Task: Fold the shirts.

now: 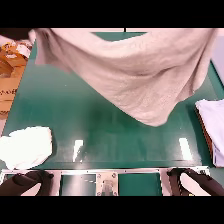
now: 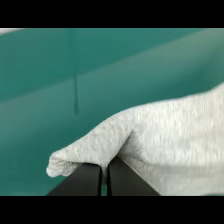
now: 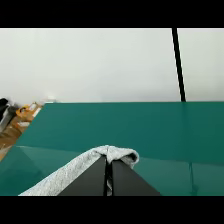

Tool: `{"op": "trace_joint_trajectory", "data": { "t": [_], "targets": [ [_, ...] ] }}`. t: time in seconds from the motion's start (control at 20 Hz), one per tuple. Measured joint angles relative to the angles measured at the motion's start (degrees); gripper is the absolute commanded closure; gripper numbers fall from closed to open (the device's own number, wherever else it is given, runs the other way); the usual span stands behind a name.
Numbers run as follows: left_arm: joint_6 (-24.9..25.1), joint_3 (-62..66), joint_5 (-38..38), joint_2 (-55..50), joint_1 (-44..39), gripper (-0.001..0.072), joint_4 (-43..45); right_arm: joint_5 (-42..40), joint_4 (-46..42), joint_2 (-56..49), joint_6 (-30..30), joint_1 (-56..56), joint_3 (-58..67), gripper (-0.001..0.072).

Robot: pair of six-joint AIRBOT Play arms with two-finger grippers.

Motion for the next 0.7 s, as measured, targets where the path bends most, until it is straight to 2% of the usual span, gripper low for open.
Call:
{"op": "trace_joint_trajectory", "data": {
  "t": [0.25,0.45,0.5,0.55,0.6,0.65,0.7],
  "targets": [
    [-1.0,-17.7,1.3,-6.4,0.0,0.0684,1.3,1.4,1.2,-15.9,0.4,2.0,-1.6,0.0703],
    [0.1,-27.1,2.0,-17.4,0.0,0.0683,-0.7,1.6,1.7,-28.8,0.3,4.8,-5.2,0.0702],
    [1.1,-28.1,2.0,-20.2,0.0,0.0682,-1.8,1.5,1.7,-31.5,0.3,5.3,-5.8,0.0630],
    [2.1,-28.9,1.9,-23.2,0.0,0.0681,-3.1,1.6,1.9,-33.9,0.3,5.6,-6.3,0.0399],
    [3.1,-29.5,1.8,-25.5,0.0,0.0598,-4.5,1.6,1.9,-36.1,0.5,5.6,-6.6,0.0260],
    [4.2,-29.7,1.4,-27.5,0.0,0.0347,-5.8,1.6,2.0,-37.6,1.3,5.1,-6.8,0.0248],
    [5.5,-29.7,0.9,-29.1,0.0,0.0266,-6.7,1.6,2.0,-38.6,2.2,4.2,-6.8,0.0267]
  ]
}}
